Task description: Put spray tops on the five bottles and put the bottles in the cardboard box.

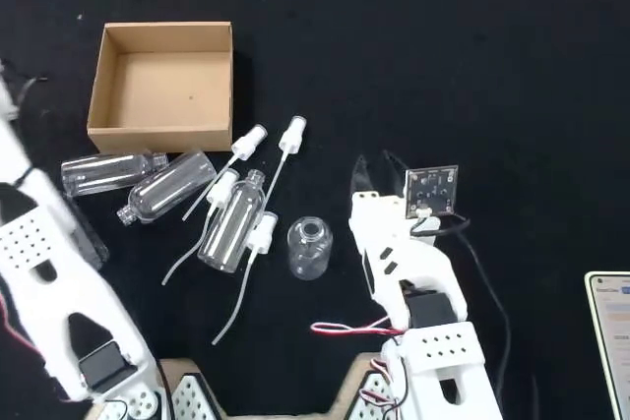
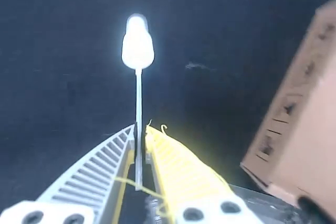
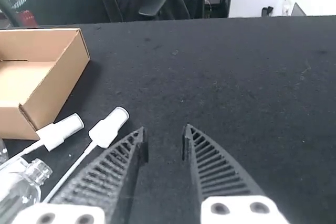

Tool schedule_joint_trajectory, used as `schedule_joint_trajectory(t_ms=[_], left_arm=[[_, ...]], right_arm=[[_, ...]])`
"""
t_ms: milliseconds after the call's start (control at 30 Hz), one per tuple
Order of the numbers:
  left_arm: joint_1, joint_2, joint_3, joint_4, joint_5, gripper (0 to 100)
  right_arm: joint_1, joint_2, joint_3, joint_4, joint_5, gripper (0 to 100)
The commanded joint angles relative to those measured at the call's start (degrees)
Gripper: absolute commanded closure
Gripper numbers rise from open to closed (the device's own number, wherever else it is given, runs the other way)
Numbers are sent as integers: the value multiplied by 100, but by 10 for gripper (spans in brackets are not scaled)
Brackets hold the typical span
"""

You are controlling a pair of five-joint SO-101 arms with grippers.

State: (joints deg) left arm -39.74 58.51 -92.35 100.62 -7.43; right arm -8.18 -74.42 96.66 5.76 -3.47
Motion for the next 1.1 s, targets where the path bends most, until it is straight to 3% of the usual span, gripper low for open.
schedule_joint_trajectory(t_ms=[0,200,500,767,933,1067], left_arm=[[-479,-615,-277,53,88,971],[-980,-1231,1068,53,79,972],[-848,-4615,5552,-53,79,971],[-857,-8448,11116,-2479,53,971],[-1051,-10646,12708,-3921,53,971],[-1042,-10778,12901,-3771,53,970]], right_arm=[[-44,-127,-22,-149,53,884],[-44,-127,-22,-149,53,884],[-44,-127,-22,-149,53,884],[-44,-127,-22,-132,53,884],[-44,-127,-13,-123,53,884],[-44,-127,40,-123,53,884]])
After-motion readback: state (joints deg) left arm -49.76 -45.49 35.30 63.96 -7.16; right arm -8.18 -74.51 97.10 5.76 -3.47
